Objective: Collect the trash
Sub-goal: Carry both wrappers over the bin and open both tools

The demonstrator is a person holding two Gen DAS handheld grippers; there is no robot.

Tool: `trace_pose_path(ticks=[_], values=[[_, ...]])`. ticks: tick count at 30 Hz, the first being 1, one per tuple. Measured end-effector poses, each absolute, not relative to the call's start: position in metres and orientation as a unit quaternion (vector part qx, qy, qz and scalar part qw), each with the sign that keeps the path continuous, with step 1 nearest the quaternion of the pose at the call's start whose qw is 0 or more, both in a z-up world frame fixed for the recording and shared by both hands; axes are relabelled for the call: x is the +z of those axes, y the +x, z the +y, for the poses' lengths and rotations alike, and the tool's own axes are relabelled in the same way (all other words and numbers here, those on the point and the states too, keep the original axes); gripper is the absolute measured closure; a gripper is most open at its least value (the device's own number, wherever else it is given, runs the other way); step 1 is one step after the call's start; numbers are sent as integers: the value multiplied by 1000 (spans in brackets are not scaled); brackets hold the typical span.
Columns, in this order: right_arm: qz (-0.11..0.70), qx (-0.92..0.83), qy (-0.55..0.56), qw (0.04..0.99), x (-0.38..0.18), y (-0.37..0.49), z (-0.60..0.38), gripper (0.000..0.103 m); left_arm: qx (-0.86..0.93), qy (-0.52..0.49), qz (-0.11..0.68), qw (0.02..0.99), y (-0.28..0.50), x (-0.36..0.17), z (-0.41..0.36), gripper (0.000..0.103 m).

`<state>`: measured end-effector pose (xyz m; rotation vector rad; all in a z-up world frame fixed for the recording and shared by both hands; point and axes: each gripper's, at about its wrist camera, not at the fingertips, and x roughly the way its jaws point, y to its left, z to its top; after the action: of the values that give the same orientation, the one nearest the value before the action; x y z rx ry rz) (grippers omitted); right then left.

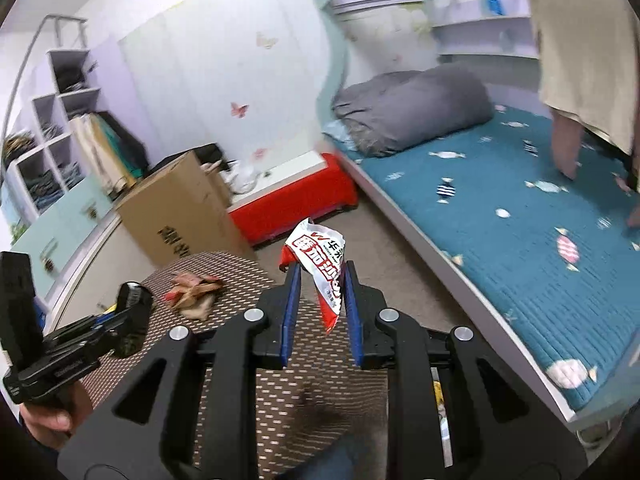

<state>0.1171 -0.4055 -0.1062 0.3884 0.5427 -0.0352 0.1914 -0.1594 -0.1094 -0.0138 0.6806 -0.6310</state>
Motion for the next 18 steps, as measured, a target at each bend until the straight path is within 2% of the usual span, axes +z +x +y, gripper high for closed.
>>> trace_pose_path(ticks=[10, 18], values=[[297, -71, 236, 923, -147, 109, -462, 82, -346, 0, 348, 871, 186, -128, -239, 83], [348, -97, 270, 892, -206, 123, -486, 81, -365, 26, 403, 839, 195, -175, -304, 83]])
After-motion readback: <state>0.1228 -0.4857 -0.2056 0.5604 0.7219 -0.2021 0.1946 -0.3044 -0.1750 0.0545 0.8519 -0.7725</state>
